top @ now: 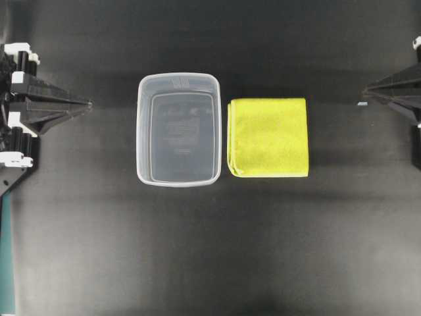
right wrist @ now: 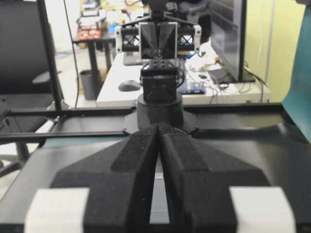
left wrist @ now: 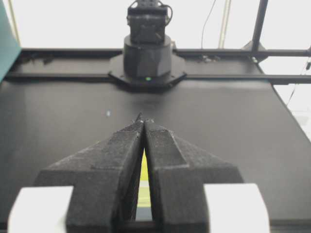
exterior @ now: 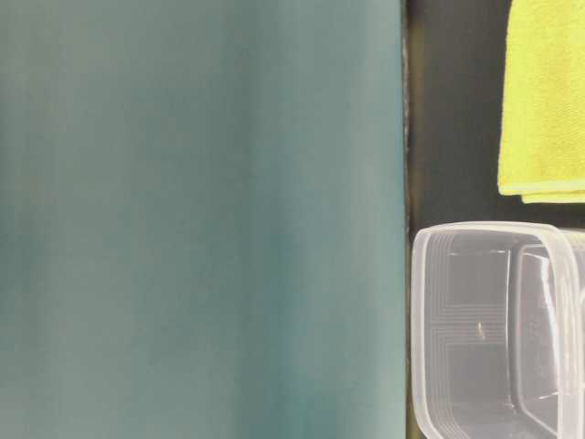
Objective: Place the yellow towel into the container with the left arm.
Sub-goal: 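Swing the left gripper out over the clear container toward the towel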
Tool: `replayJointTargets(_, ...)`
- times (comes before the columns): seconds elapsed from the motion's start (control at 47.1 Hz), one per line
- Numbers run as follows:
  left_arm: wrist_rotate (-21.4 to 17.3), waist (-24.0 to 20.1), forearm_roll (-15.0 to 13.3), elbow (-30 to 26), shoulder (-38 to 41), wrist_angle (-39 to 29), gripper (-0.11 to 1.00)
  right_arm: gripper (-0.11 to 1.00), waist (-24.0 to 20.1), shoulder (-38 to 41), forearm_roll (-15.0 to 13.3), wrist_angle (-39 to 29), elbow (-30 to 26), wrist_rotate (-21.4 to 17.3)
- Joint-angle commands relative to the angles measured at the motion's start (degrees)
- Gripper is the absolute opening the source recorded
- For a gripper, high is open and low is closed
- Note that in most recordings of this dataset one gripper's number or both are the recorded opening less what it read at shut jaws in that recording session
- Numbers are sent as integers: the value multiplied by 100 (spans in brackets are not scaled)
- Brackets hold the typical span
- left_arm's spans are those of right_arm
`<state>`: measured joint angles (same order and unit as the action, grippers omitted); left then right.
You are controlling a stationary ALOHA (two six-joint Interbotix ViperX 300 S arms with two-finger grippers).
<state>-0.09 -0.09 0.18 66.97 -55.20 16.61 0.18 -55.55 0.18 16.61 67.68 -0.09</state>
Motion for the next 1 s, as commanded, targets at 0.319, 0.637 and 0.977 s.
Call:
replayJointTargets(0.319,483,-35,229,-1898,1151,-2769,0,-1,-44,-149,132,-220,-114,-475)
replayJointTargets(0.637,431,-246,237,-3437,2716,-3981,0,-1,18,-422,123,-448,-62,-624)
replayJointTargets(0.977,413,-360,237,-4772,4131,-4342,10,49,18,-844,123,-554,-53,-589)
